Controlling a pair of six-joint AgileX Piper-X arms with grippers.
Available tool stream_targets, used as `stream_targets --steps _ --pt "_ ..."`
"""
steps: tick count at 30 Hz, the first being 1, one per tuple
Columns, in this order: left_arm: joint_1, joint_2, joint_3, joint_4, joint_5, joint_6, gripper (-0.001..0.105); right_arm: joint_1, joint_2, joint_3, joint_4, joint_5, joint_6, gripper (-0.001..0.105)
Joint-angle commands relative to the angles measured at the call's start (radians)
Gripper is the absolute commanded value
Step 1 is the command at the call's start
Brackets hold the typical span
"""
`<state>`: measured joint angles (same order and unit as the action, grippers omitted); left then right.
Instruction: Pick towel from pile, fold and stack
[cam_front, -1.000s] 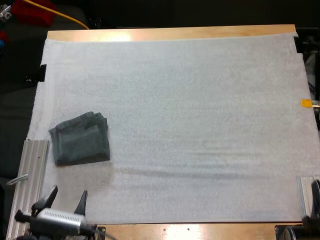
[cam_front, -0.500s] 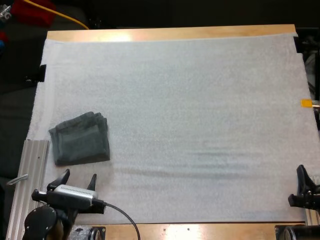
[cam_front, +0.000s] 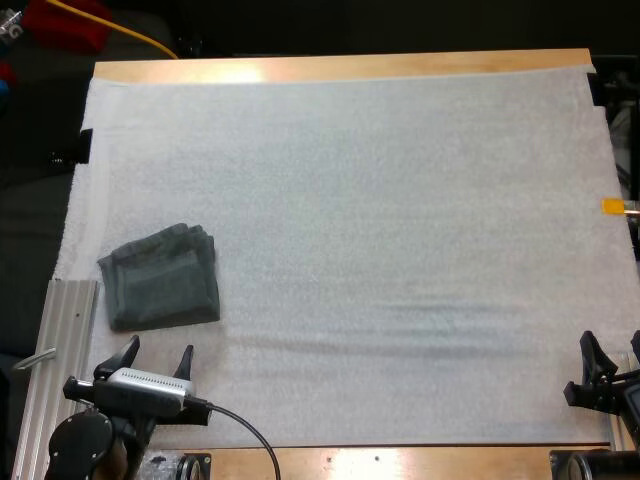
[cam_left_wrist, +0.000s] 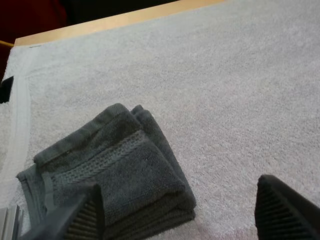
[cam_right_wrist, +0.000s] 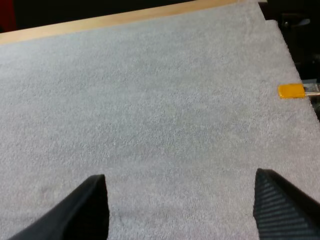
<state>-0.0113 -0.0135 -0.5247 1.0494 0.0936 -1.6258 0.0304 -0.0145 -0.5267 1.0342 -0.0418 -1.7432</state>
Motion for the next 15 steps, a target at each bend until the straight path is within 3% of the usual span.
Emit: stream_targets --steps 1,15 --pt "0.000 -0.138 -0.002 -0.010 -0.008 -0.006 0.061 -0.004 -0.037 -0.001 -0.004 -0.007 -0.005 0.061" --pt "0.000 -0.138 -0.002 -0.010 -0.008 -0.006 0.061 -0.004 -0.037 -0.001 -0.004 0.000 0.021 0.061"
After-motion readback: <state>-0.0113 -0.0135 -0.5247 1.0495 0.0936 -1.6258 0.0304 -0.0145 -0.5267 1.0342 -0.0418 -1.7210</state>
